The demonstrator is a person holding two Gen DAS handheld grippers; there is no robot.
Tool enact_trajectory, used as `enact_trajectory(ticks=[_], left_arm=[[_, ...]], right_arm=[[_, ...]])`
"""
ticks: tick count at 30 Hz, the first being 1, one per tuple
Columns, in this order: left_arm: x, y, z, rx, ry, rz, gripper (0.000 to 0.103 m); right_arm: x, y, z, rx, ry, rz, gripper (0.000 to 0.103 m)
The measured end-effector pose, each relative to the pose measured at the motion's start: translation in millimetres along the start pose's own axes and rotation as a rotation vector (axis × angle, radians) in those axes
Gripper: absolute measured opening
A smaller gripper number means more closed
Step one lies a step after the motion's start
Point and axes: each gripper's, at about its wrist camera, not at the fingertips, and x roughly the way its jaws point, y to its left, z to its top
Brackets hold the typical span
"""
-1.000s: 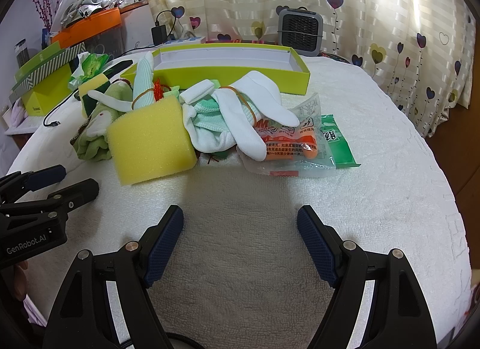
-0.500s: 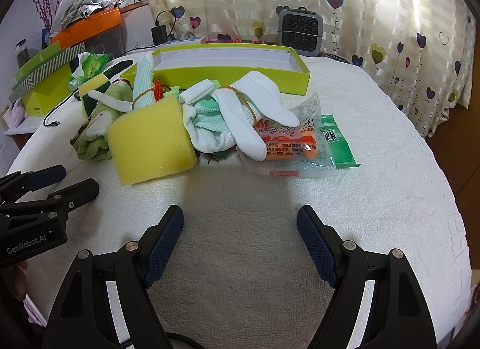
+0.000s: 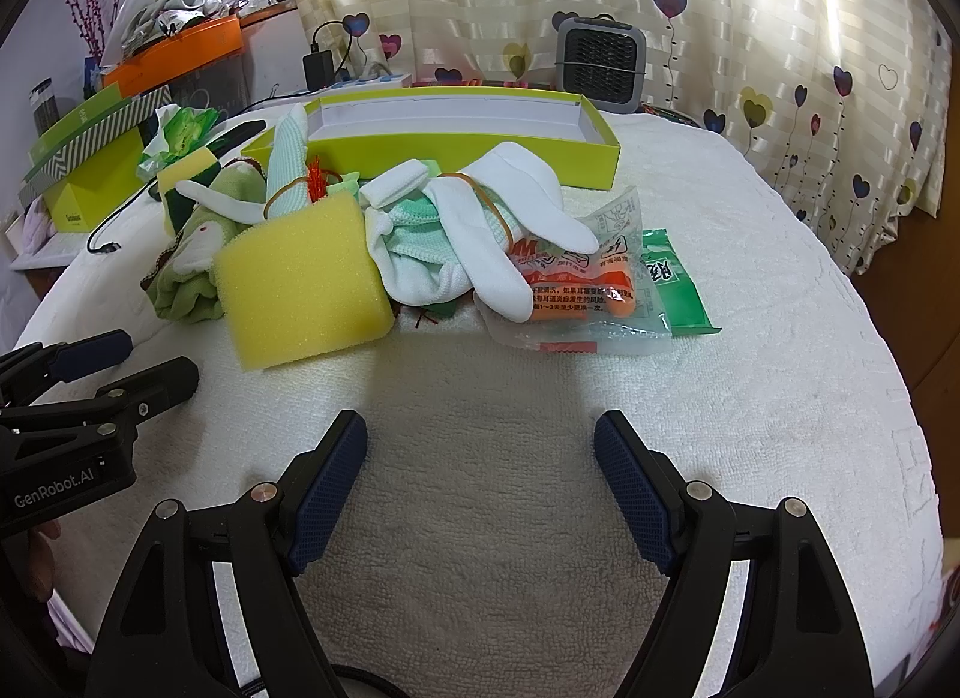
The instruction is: Organize soft objects
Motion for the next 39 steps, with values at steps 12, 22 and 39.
enact_trajectory(ticks=[12, 22, 39], left_arm=[[2.0, 5.5, 0.5, 0.009, 0.0, 0.005, 0.073], [1.6, 5.5, 2.6, 0.033, 0.012, -0.011, 0.073], [-5.4, 57.8, 21.2, -0.048, 0.013, -0.071, 0.072]], right_arm=[[0.7, 0.2, -1.2, 0.0, 0.004, -0.003, 0.078], [-1.9, 0.9, -0.9, 0.011, -0.003, 0.025, 0.079], [-7.6, 23.8, 21.2, 0.061, -0.069, 0.195, 0.079]])
